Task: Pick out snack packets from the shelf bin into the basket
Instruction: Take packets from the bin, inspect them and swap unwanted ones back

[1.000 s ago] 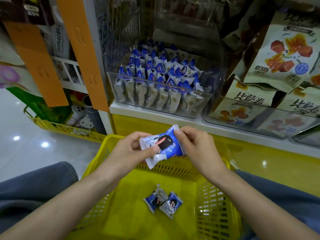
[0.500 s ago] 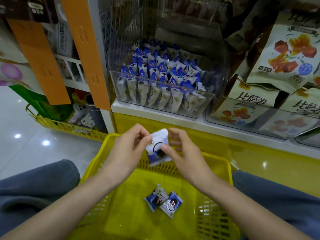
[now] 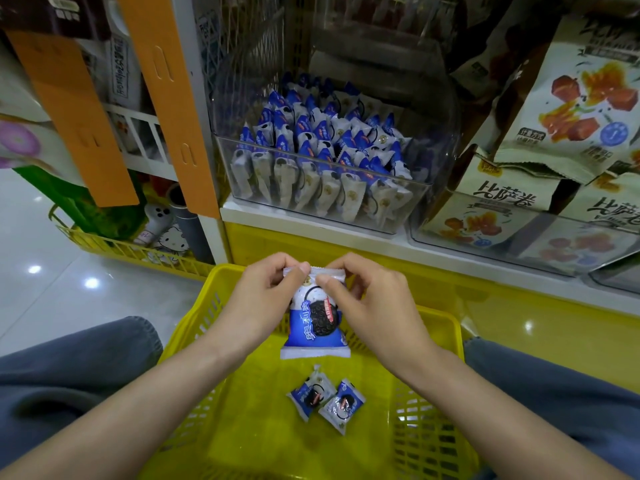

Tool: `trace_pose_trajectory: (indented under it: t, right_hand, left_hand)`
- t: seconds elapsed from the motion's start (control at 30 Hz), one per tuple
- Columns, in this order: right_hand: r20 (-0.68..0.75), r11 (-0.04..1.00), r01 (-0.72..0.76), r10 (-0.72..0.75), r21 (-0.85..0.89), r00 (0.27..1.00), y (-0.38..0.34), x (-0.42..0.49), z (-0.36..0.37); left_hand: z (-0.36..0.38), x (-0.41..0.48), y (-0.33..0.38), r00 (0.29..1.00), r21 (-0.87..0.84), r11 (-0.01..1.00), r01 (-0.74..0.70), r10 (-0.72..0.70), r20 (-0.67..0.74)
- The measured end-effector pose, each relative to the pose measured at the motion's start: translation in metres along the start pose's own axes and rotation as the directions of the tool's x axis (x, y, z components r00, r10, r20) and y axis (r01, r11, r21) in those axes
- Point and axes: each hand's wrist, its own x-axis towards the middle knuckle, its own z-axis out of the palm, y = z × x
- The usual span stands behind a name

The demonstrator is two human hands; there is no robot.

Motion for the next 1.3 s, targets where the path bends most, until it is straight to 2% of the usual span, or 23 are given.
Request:
trace_pose_trajectory:
  t: [0.13,0.2,0.23,0.27,0.33,0.4,0.47,0.57,0.6,0.67,0.73,0.8,0.87,0.93,1.03,1.13,1.3]
  right_hand:
    - [0.012,0.921,-0.241,0.25,0.306,0.968,0.001,0.005,-0.003]
    - [-0.048,0.889,-0.242,0.282,0.389,0.958,0.001,0.006,-0.006]
    - [-0.087,0.901,-0.202,0.253,0.383,0.964,0.001,0.007,-0.008]
    - [-0.119,0.926,-0.145,0.197,0.349,0.973,0.0,0.007,-0.009]
    - [-0.131,0.97,-0.012,0.044,0.242,0.99,-0.002,0.005,-0.01]
    - [-0.081,0.987,0.109,-0.1,0.117,0.992,-0.003,0.0,-0.008]
    - [-0.018,0.978,0.207,-0.207,0.017,0.978,-0.005,-0.004,-0.006]
    - [0.082,0.962,0.271,-0.268,-0.031,0.96,-0.005,-0.007,-0.005]
    - [0.078,0.975,0.223,-0.223,0.011,0.972,-0.007,-0.007,-0.004]
    - [-0.011,0.981,0.018,-0.016,0.194,1.0,-0.01,-0.007,-0.002]
    - [-0.009,0.873,-0.229,0.258,0.432,0.966,-0.013,-0.003,-0.001]
    - [0.177,0.671,-0.414,0.394,0.615,0.902,-0.012,0.002,-0.004]
    - [0.354,0.528,-0.524,0.394,0.669,0.849,-0.01,0.004,-0.006]
    - [0.388,0.49,-0.546,0.391,0.68,0.835,-0.011,0.004,-0.006]
    - [0.325,0.497,-0.513,0.418,0.7,0.849,-0.011,0.005,-0.004]
    - [0.31,0.511,-0.498,0.41,0.701,0.858,-0.01,0.006,-0.004]
    - [0.299,0.546,-0.469,0.374,0.695,0.878,-0.012,0.005,-0.004]
  left_hand:
    - [0.001,-0.003,-0.001,0.998,0.044,0.997,-0.057,0.059,-0.029]
    - [0.001,-0.004,-0.005,0.994,0.118,0.992,-0.052,0.062,-0.086]
    - [0.001,-0.004,-0.006,0.992,0.143,0.989,-0.034,0.051,-0.117]
    - [0.002,-0.003,-0.005,0.99,0.098,0.995,0.003,0.011,-0.14]
    - [0.003,0.001,0.001,0.978,-0.146,0.978,0.151,-0.169,-0.121]
    - [0.0,0.004,0.007,0.957,-0.359,0.895,0.267,-0.289,-0.009]
    - [-0.003,0.002,0.007,0.968,-0.386,0.889,0.248,-0.244,0.061]
    - [-0.003,-0.002,0.006,0.986,-0.378,0.912,0.159,-0.168,0.01]
    - [-0.004,-0.001,0.005,0.988,-0.358,0.924,0.135,-0.154,-0.024]
    - [-0.005,0.0,0.005,0.99,-0.291,0.952,0.091,-0.119,-0.078]
    - [-0.003,0.0,0.005,0.993,-0.235,0.969,0.073,-0.092,-0.068]
    - [-0.001,-0.002,0.007,0.998,-0.205,0.977,0.065,-0.067,-0.006]
    - [0.002,-0.004,0.007,0.999,-0.168,0.985,0.032,-0.03,0.018]
    - [0.003,-0.005,0.006,0.998,-0.036,0.998,-0.055,0.053,-0.038]
    - [0.004,-0.007,0.003,0.975,0.248,0.954,-0.167,0.197,-0.099]
    - [0.003,-0.008,0.002,0.951,0.39,0.882,-0.266,0.305,-0.04]
    - [-0.003,-0.01,0.002,0.93,0.492,0.795,-0.353,0.357,0.091]
